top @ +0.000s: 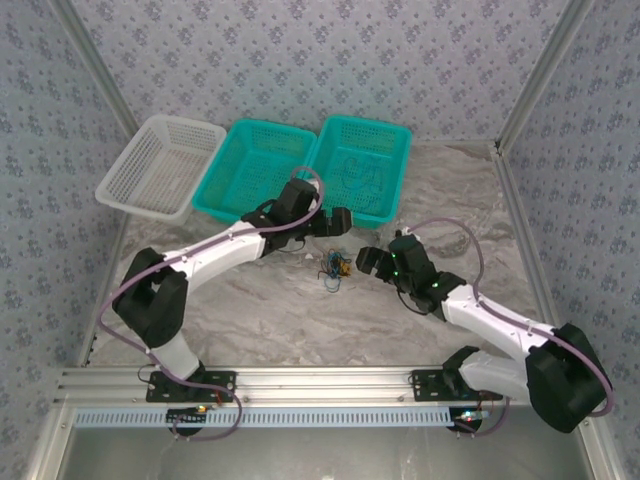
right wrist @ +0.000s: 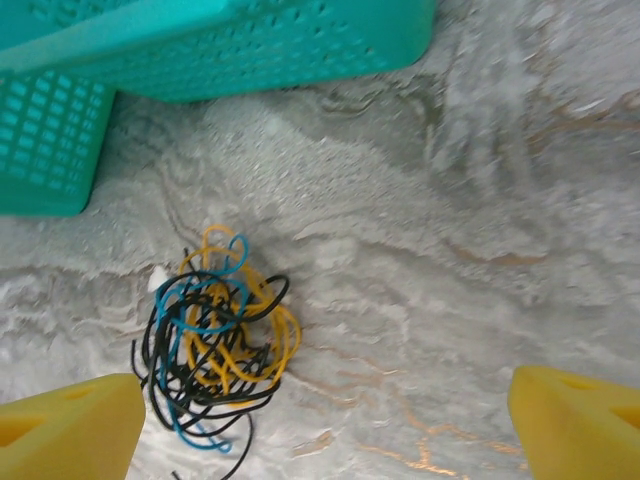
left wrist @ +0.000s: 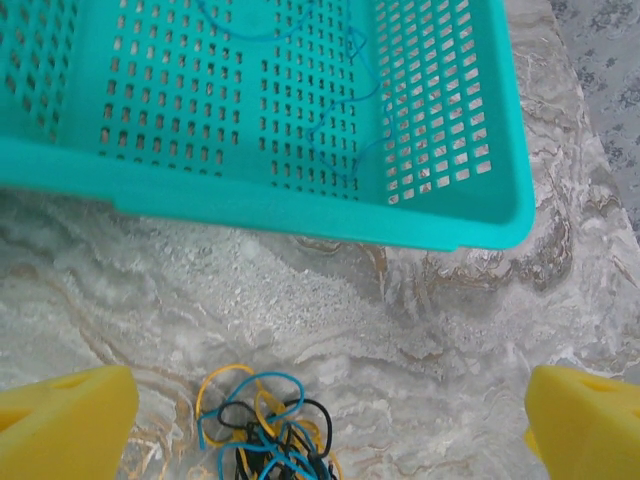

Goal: Untangle the cables

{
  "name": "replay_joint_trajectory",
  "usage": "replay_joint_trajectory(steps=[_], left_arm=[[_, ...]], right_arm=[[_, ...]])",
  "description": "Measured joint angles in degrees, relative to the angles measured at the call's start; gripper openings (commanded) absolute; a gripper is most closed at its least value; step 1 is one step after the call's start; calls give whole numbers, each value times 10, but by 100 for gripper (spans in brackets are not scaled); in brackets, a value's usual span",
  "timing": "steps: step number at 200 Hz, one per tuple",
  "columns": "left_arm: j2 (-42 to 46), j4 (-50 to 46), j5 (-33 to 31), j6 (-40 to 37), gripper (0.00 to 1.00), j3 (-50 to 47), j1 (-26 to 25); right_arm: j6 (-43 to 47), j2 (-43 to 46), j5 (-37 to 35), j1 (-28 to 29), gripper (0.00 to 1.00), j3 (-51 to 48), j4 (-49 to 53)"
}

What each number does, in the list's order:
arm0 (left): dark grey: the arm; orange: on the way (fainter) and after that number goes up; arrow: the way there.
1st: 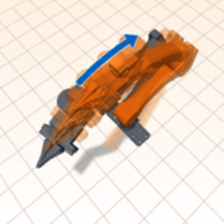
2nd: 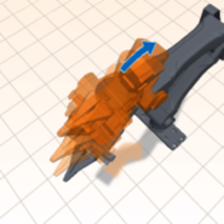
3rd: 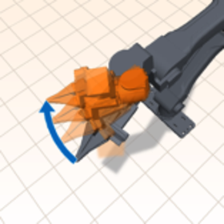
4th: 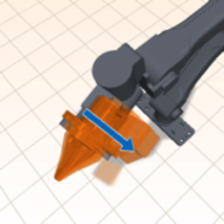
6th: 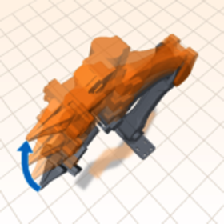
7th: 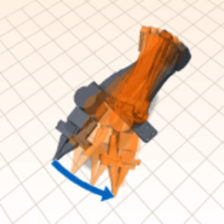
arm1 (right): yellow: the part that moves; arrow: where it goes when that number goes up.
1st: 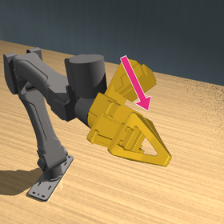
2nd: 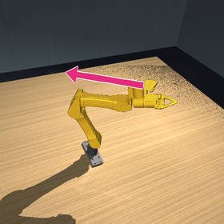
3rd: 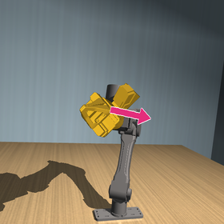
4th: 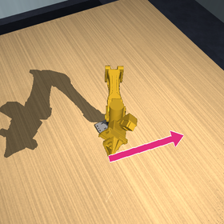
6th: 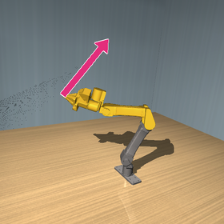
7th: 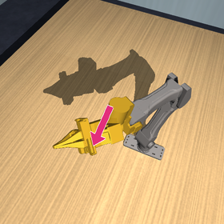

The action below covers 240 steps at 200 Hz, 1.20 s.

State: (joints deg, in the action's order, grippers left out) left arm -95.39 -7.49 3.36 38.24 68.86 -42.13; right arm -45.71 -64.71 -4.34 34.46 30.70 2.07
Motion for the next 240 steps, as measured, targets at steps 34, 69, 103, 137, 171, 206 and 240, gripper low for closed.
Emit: replay_joint_trajectory(steps=[34, 69, 103, 137, 171, 206, 240], left_arm=[[30, -13, -6, 39, 99, -37, 0], [42, -43, -25, 63, 99, -59, 0], [42, -67, -55, 84, 99, -61, 0], [42, -78, -66, 99, 99, -61, 0], [42, -80, -70, 103, 99, -62, 0], [42, -80, -73, 106, 98, -65, 0], [42, -83, -66, 110, 95, -72, 0]], right_arm=[[-6, -46, 55, 0, 87, 6, -38], [-1, -125, 97, 8, 82, 55, -56], [-1, -183, 99, 36, 78, 98, -72], [-2, -231, 93, 49, 76, 123, -70], [-7, -269, 76, 55, 66, 139, -70], [-20, -290, 51, 53, 54, 139, -68], [-19, -290, 40, 45, 48, 136, -69]])
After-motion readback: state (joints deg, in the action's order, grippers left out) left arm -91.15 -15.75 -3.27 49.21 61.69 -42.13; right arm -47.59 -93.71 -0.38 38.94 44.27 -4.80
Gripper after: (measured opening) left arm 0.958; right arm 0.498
